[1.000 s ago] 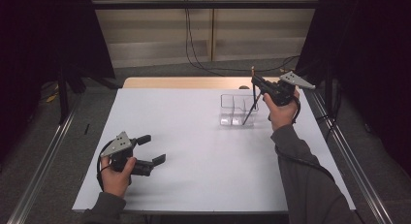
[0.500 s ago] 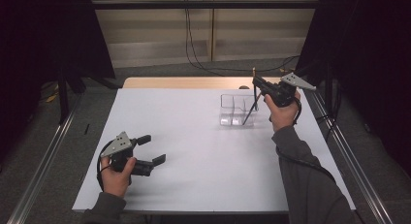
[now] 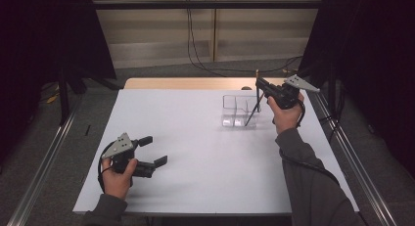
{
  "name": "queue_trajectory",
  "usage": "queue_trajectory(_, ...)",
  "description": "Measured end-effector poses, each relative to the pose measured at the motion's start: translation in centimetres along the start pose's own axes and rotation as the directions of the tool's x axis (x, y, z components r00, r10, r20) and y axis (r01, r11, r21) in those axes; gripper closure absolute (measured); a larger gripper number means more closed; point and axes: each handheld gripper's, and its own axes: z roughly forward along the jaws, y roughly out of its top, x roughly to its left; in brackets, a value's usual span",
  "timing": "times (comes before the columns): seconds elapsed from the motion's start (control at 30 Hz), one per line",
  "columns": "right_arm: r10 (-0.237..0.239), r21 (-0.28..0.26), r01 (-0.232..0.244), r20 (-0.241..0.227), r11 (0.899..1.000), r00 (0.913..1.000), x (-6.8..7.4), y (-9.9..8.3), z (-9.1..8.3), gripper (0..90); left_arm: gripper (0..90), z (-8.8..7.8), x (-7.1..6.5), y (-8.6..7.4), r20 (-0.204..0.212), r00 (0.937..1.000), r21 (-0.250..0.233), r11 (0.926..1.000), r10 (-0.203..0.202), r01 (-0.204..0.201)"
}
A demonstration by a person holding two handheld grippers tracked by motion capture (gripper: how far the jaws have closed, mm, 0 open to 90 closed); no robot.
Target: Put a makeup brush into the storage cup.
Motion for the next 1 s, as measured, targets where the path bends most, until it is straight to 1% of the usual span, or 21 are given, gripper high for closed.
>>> queue_trajectory(0.23, 0.001, 0.007, -0.001, 0.003, 1.000, 1.0000, 0.0, -0.2, -0.3, 85.0, 4.2, 0.0, 0.0, 0.0, 0.000, 1.0000, 0.002, 1.0000, 0.000, 0.000)
queue_trajectory(0.27, -0.001, 0.007, 0.001, 0.004, 1.000, 1.0000, 0.0, -0.2, -0.4, 85.0, 4.2, 0.0, 0.0, 0.0, 0.006, 1.0000, 0.002, 1.0000, 0.001, -0.001)
queue_trajectory(0.37, 0.000, 0.009, -0.001, 0.004, 1.000, 1.0000, -0.1, -0.3, -0.5, 85.0, 4.2, 0.1, -0.1, 0.0, -0.002, 1.0000, 0.003, 1.0000, 0.004, -0.004)
queue_trajectory(0.5, 0.005, 0.013, -0.005, 0.004, 1.000, 1.0000, -0.1, -0.5, -0.8, 85.0, 4.2, 0.1, -0.1, 0.0, -0.002, 1.0000, 0.002, 1.0000, 0.001, -0.001)
queue_trajectory(0.7, 0.000, 0.020, 0.000, 0.008, 1.000, 1.0000, -0.2, -0.6, -1.0, 85.0, 4.2, 0.1, -0.1, 0.0, 0.000, 1.0000, 0.003, 1.0000, 0.000, 0.000)
queue_trajectory(0.73, -0.010, 0.022, 0.010, 0.007, 1.000, 0.9999, -0.2, -0.6, -1.1, 85.0, 4.2, 0.1, -0.1, 0.0, 0.001, 1.0000, 0.002, 1.0000, -0.001, 0.001)
queue_trajectory(0.87, 0.000, 0.022, 0.000, 0.010, 1.000, 1.0000, -0.1, -0.8, -1.3, 85.0, 4.2, 0.2, -0.2, 0.0, 0.003, 1.0000, 0.002, 1.0000, -0.002, 0.002)
queue_trajectory(1.0, -0.007, 0.026, 0.007, 0.005, 1.000, 1.0000, -0.1, -0.9, -1.4, 85.0, 4.2, 0.2, -0.2, 0.0, 0.004, 1.0000, 0.001, 1.0000, -0.002, 0.002)
